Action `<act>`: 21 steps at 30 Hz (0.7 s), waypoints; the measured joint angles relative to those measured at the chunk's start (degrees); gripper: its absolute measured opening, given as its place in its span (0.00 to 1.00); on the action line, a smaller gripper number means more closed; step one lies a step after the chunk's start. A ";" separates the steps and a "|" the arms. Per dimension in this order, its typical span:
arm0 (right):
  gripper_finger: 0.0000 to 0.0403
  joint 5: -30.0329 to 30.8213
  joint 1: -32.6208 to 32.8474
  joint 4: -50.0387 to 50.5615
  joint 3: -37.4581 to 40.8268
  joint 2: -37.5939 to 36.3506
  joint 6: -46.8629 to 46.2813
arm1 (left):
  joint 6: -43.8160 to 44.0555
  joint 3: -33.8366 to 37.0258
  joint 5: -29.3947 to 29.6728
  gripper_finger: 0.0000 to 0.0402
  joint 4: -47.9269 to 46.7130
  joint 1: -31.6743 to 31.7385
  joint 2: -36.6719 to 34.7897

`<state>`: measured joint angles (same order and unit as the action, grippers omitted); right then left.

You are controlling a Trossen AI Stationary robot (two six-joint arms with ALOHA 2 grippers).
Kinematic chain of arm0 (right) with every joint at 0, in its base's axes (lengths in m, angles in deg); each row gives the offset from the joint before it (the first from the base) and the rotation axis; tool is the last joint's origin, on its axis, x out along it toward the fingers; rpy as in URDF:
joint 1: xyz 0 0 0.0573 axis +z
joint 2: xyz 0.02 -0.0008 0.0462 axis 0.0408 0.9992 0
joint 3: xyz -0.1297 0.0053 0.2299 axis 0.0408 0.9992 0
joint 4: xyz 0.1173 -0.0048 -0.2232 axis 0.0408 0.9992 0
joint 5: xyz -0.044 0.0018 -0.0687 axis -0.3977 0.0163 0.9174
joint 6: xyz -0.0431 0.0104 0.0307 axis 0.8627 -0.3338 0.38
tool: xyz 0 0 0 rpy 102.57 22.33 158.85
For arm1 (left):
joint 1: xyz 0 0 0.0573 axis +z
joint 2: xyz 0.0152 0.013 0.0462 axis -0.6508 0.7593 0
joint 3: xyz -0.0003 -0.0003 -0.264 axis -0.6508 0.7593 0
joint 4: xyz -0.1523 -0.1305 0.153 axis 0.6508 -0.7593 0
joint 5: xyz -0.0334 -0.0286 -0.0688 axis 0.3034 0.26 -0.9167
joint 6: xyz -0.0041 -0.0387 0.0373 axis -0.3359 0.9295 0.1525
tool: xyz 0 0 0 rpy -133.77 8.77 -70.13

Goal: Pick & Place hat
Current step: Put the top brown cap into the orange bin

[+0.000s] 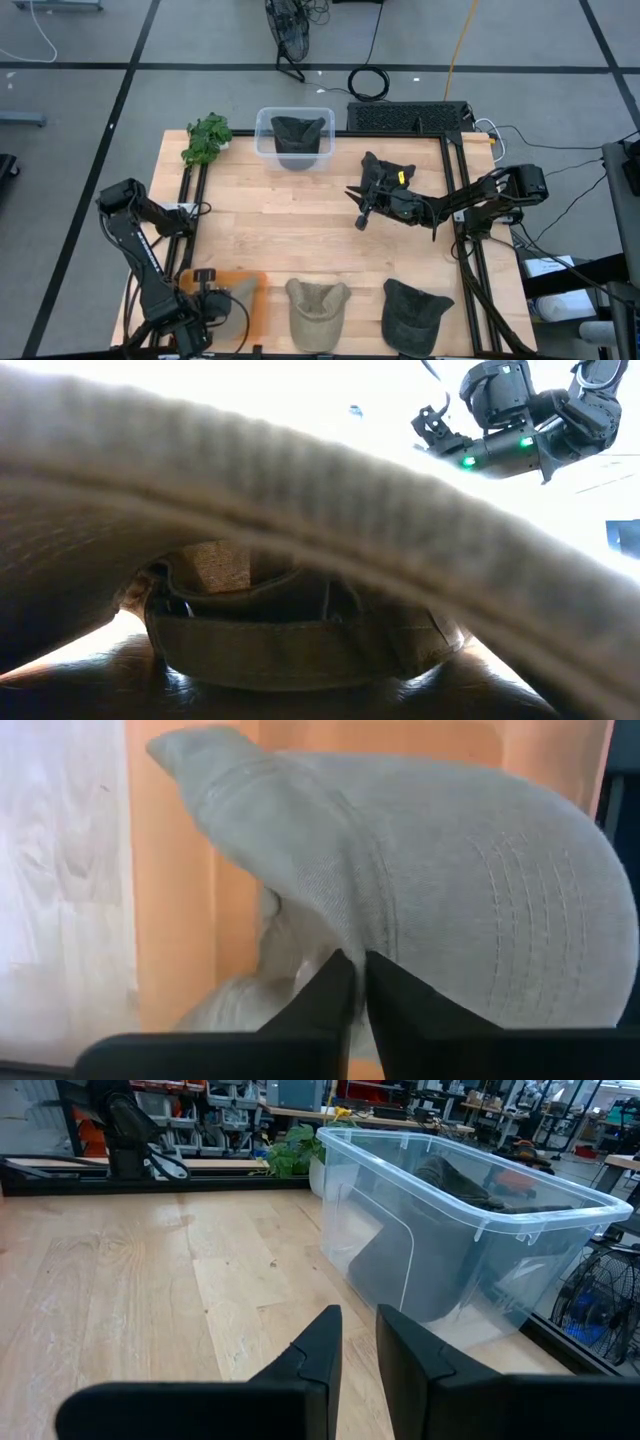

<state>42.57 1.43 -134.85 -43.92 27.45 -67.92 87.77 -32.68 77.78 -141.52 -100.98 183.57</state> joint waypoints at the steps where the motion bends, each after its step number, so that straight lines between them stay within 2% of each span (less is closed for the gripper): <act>1: 0.11 0.00 0.00 0.00 0.00 0.00 0.00 | 0.30 0.00 0.53 0.11 -0.02 0.02 0.00; 9: 0.11 0.00 0.00 0.02 0.00 -0.01 0.00 | 1.40 0.00 0.31 0.15 -0.02 0.02 0.00; 16: 0.11 0.00 0.00 0.00 0.00 0.00 0.00 | 2.34 -1.70 -8.00 0.15 -0.81 0.02 0.00; 21: 0.11 0.00 0.00 -0.22 0.00 0.00 0.00 | 1.38 -6.99 -4.91 0.16 -0.60 -0.14 0.00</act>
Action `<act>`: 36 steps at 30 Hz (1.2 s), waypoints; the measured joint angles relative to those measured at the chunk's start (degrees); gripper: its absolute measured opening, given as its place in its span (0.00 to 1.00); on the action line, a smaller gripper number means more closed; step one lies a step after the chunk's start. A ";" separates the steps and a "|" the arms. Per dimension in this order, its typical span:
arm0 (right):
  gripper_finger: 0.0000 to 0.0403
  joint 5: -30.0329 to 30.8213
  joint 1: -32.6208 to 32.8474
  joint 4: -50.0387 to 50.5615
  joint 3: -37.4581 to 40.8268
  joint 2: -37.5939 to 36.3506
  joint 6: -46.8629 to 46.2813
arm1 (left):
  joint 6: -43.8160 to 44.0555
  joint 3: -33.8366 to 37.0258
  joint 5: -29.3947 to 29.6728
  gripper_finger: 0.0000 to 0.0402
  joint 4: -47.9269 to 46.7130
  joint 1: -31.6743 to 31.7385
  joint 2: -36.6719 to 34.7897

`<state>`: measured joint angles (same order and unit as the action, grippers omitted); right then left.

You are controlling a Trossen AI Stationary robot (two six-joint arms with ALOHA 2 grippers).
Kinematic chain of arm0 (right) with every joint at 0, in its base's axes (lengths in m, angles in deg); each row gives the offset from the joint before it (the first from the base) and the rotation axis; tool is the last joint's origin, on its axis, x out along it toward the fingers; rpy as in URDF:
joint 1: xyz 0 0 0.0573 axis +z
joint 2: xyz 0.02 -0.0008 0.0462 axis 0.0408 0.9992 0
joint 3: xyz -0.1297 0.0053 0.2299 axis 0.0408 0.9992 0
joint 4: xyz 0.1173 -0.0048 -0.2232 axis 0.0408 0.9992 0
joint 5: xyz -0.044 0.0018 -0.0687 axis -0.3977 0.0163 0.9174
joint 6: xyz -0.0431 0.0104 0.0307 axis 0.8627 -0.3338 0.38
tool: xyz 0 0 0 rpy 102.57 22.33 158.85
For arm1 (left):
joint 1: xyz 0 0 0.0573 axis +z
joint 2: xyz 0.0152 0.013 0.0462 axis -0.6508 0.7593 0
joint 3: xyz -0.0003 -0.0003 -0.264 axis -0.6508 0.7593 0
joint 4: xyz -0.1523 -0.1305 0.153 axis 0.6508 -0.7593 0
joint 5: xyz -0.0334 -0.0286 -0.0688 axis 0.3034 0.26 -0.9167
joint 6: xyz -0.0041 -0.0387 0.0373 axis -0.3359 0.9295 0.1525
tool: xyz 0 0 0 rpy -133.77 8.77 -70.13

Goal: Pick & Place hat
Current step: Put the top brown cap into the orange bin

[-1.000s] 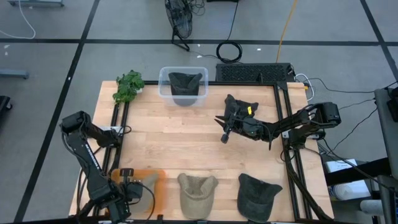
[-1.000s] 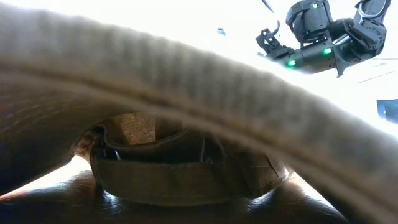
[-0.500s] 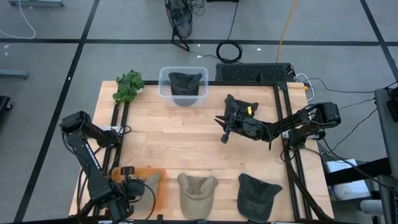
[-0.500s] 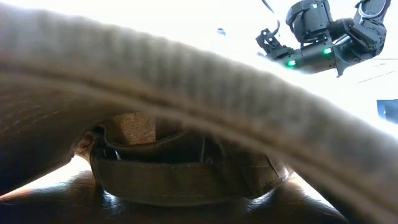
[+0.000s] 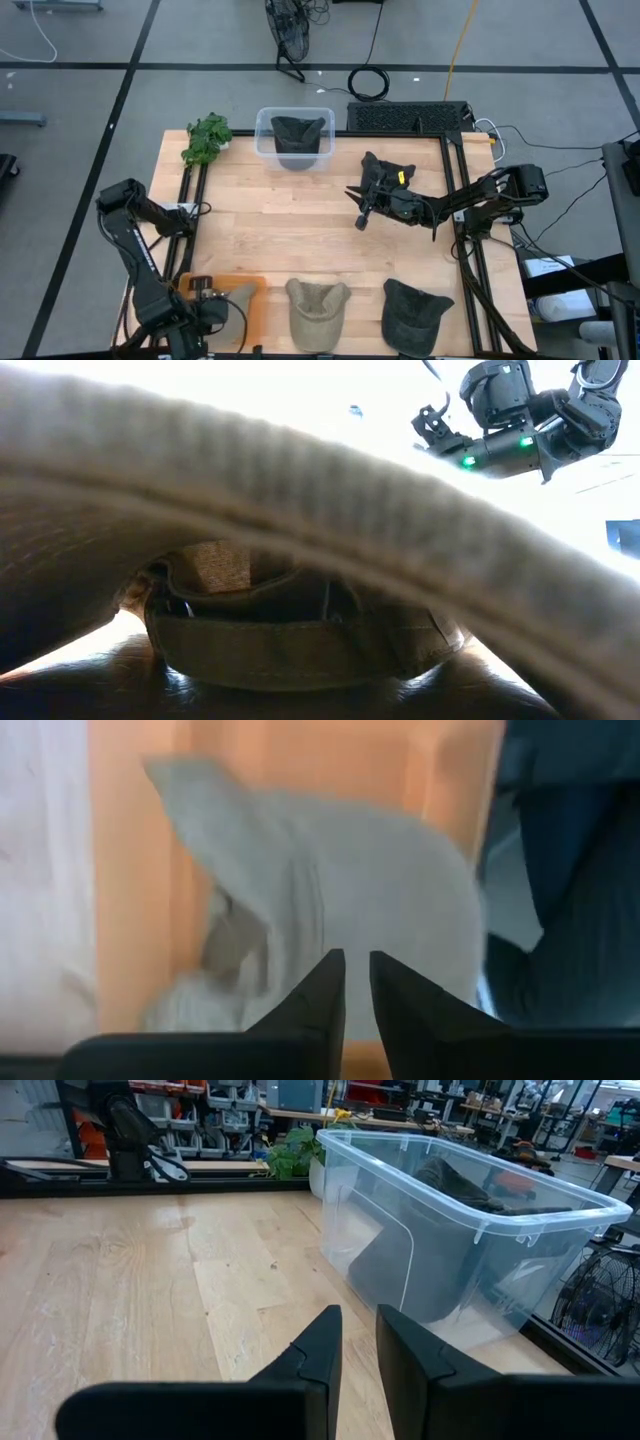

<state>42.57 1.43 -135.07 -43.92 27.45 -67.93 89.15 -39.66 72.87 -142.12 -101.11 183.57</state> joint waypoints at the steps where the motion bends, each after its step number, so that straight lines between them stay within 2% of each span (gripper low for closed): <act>1: 0.11 0.00 0.00 0.00 0.00 0.00 0.00 | -0.56 -1.09 1.54 0.16 -0.40 0.00 0.00; 5: 0.11 0.00 0.00 0.04 0.00 0.00 -0.13 | -1.91 -4.55 8.68 0.16 0.86 0.02 -0.02; 7: 0.11 0.00 0.00 0.17 0.00 0.00 -0.10 | -2.60 -4.60 9.54 0.16 4.98 0.04 -0.07; 9: 0.11 0.00 0.00 0.26 0.00 0.00 -0.07 | -3.86 -3.66 8.53 0.16 10.09 -0.25 -0.07; 13: 0.11 0.00 -0.02 0.50 0.00 0.00 -0.04 | -4.42 0.11 2.54 0.16 19.05 -0.94 -0.07; 19: 0.11 -0.01 -0.01 0.44 0.00 0.00 -0.02 | 0.96 6.62 -1.61 0.16 19.85 -1.94 -0.04; 22: 0.11 0.00 -0.02 0.46 0.00 0.00 -0.13 | 1.53 9.97 -3.99 0.16 23.59 -2.01 -0.04; 26: 0.11 0.00 -0.02 0.44 0.00 0.00 -0.14 | 1.53 13.70 -4.69 0.16 28.93 -1.92 -0.04; 36: 0.11 0.00 0.00 0.44 0.00 -0.01 -0.17 | 3.21 16.95 -4.81 0.16 29.17 -1.66 -0.04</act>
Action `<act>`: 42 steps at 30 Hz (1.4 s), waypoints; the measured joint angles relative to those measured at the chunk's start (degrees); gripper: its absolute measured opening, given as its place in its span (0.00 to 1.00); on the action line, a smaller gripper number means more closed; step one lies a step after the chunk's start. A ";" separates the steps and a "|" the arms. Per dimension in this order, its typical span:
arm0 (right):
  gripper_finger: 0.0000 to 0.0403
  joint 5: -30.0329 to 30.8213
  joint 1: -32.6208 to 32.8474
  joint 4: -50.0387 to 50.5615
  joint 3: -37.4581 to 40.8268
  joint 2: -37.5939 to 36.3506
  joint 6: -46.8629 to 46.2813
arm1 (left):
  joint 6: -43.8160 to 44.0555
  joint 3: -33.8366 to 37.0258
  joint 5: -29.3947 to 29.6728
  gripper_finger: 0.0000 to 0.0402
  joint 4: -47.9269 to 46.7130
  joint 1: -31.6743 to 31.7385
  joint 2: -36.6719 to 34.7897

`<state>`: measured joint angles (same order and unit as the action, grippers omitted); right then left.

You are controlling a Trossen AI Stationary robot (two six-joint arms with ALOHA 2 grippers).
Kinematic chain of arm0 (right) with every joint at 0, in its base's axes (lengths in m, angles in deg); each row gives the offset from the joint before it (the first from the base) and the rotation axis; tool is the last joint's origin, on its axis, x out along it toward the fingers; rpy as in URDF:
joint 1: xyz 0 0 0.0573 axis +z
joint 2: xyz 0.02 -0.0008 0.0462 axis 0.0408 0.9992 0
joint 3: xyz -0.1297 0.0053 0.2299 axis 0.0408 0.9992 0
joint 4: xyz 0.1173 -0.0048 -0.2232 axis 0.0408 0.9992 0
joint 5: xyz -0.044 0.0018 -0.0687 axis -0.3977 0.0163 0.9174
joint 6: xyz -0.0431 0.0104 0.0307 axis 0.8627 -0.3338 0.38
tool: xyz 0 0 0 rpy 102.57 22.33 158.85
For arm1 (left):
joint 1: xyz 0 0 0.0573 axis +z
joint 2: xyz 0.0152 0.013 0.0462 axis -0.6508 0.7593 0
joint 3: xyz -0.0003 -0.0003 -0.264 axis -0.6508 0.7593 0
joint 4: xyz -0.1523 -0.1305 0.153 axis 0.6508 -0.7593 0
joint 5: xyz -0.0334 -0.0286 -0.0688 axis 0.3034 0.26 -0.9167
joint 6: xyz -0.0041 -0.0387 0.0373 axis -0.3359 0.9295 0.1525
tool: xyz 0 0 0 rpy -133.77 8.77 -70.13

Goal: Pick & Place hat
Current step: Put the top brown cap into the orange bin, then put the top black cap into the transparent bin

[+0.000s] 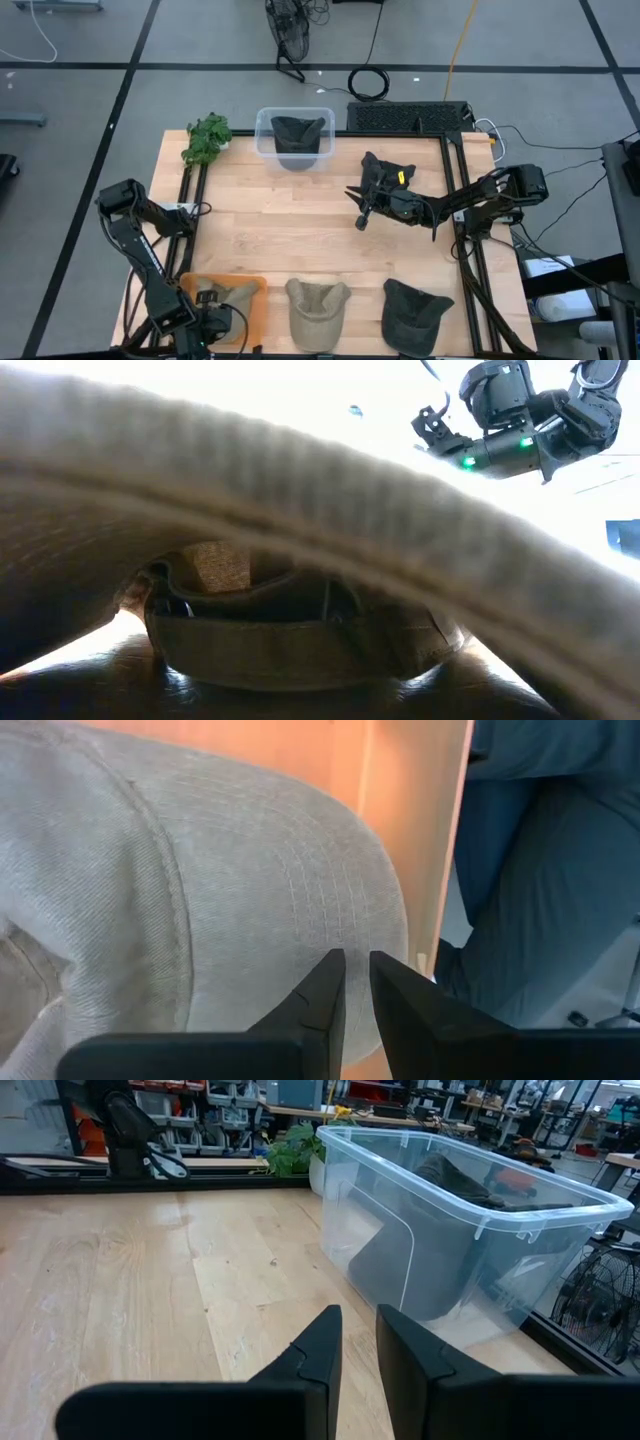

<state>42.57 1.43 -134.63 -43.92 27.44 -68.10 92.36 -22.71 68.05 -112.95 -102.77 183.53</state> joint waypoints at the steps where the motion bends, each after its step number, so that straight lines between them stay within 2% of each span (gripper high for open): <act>1: 0.11 0.00 -0.02 0.00 0.00 0.01 0.00 | 0.00 0.00 0.00 0.16 0.00 0.00 0.00; 12: 0.11 0.00 -0.01 0.00 0.00 -0.01 -0.02 | -0.26 0.00 1.07 0.16 1.45 0.00 0.14; 18: 0.11 0.00 -0.02 0.30 0.00 0.01 -0.02 | -1.99 0.00 0.90 0.16 2.77 0.00 2.78; 23: 0.11 0.00 -0.01 0.42 0.00 0.01 -0.08 | -1.90 0.00 -3.14 0.16 1.84 0.86 3.41; 28: 0.11 0.00 -0.01 0.42 0.00 0.01 -0.46 | -1.97 0.00 -7.87 0.16 0.09 1.58 1.34; 36: 0.11 0.00 -0.02 0.44 0.00 0.01 -0.42 | -2.64 0.00 -7.69 0.16 -3.98 2.63 -4.26; 39: 0.11 0.00 0.00 0.42 0.00 0.01 -0.39 | -6.79 0.00 -1.60 0.16 -3.87 3.50 -7.44; 42: 0.11 0.00 0.00 0.43 0.00 0.01 -0.37 | -14.62 0.00 13.43 0.16 -3.72 4.75 -10.21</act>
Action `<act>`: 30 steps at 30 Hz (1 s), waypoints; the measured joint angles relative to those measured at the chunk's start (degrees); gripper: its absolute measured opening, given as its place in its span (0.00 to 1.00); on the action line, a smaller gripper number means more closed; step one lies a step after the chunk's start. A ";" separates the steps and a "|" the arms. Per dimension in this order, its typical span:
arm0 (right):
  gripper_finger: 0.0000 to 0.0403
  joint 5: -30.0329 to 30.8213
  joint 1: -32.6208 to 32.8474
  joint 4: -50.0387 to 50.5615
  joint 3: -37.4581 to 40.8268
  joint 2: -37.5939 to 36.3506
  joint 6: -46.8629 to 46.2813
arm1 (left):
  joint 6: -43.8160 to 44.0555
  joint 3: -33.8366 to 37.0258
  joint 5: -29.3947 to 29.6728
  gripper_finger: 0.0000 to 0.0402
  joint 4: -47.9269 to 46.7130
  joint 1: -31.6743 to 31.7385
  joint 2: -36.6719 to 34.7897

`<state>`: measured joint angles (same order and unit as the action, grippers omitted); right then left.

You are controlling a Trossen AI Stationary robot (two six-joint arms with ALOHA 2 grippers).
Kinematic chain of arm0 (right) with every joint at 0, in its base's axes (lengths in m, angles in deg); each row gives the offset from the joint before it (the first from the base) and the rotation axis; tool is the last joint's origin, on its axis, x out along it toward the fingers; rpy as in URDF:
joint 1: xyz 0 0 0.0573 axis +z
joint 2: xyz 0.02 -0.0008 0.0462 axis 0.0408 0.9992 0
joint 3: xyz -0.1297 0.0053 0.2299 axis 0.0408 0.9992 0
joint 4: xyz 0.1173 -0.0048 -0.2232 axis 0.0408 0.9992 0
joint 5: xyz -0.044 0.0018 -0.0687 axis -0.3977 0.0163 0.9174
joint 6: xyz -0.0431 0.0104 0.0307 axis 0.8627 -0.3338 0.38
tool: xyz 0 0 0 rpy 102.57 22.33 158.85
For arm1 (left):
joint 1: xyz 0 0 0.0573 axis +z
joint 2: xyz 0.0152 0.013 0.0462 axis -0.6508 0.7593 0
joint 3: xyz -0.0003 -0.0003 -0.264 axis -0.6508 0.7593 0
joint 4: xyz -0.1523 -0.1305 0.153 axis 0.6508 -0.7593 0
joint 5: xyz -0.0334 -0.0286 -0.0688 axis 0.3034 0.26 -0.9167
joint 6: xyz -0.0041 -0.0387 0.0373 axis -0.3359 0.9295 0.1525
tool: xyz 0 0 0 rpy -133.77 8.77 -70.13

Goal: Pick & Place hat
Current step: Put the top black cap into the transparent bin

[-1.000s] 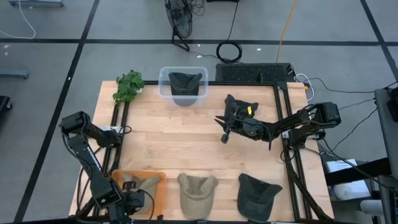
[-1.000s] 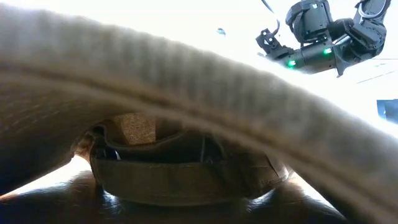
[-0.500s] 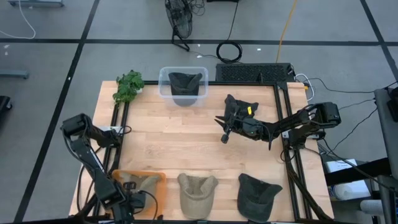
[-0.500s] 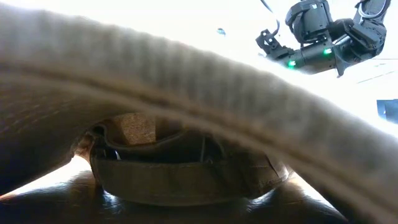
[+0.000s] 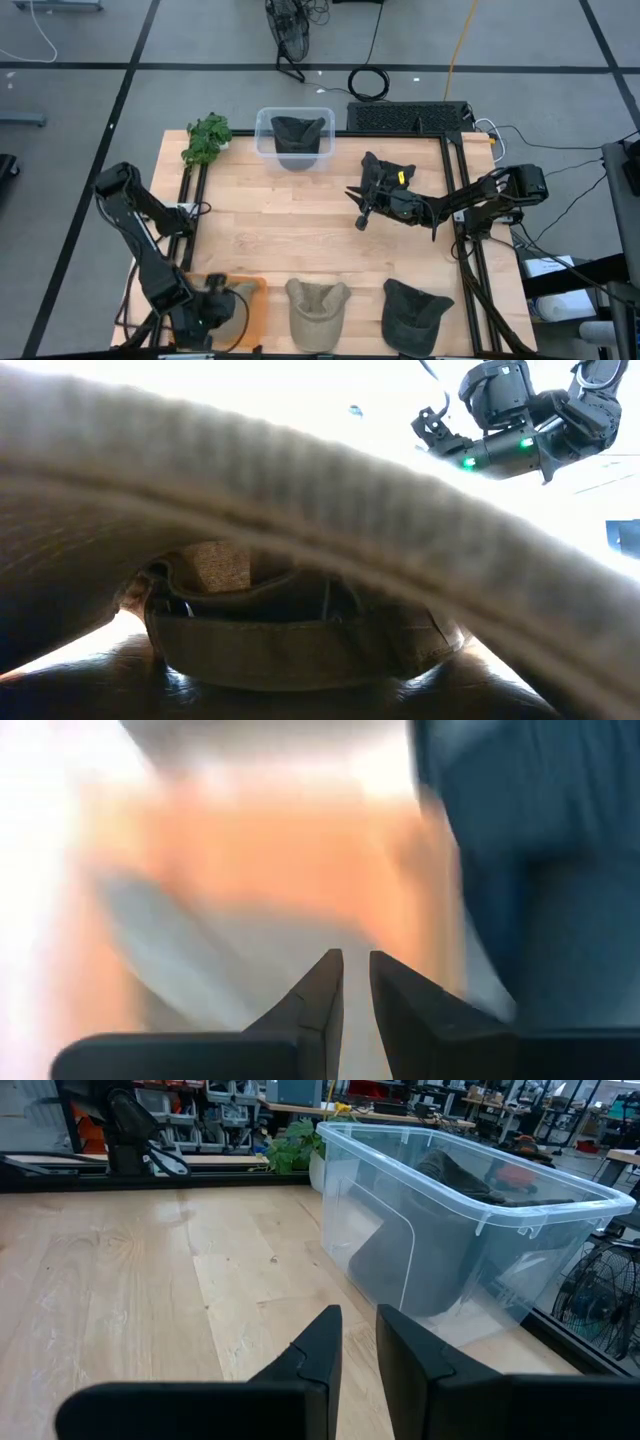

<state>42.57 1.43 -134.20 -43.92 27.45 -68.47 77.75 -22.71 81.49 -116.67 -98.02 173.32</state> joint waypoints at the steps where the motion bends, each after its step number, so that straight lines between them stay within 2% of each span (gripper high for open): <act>1: 0.11 0.00 0.00 -0.02 0.00 0.00 0.00 | -1.71 0.00 5.64 0.16 0.32 0.46 -0.74; 4: 0.11 0.00 -0.01 0.00 0.00 0.00 0.02 | -5.11 0.00 18.67 0.16 2.75 2.68 -2.17; 8: 0.11 -0.02 -0.02 0.00 0.02 0.00 0.11 | -16.55 0.00 24.90 0.16 7.76 7.07 -3.17; 10: 0.11 -0.02 0.00 0.02 0.02 0.00 0.13 | -23.41 0.00 25.56 0.16 11.46 9.77 -3.83; 15: 0.11 -0.24 -0.02 0.17 0.00 0.00 0.13 | -32.14 0.00 27.03 0.16 24.29 15.74 -5.74; 19: 0.11 -3.33 0.00 0.55 0.00 -0.02 -0.97 | -42.42 -0.02 27.25 0.16 30.06 18.33 -7.39; 22: 0.11 -6.05 -0.02 1.93 0.00 -0.01 -2.23 | -44.48 0.55 28.49 0.16 33.03 19.18 -7.68; 28: 0.11 -5.97 0.00 6.48 0.00 0.00 -5.43 | -49.88 10.15 28.74 0.16 45.17 20.54 -8.34; 30: 0.11 -5.97 0.24 7.37 0.02 0.00 -6.93 | -50.66 12.59 26.52 0.16 49.04 21.45 -10.82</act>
<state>36.60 1.67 -126.83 -43.90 27.45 -75.40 27.08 -10.13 108.00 -67.63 -76.57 162.49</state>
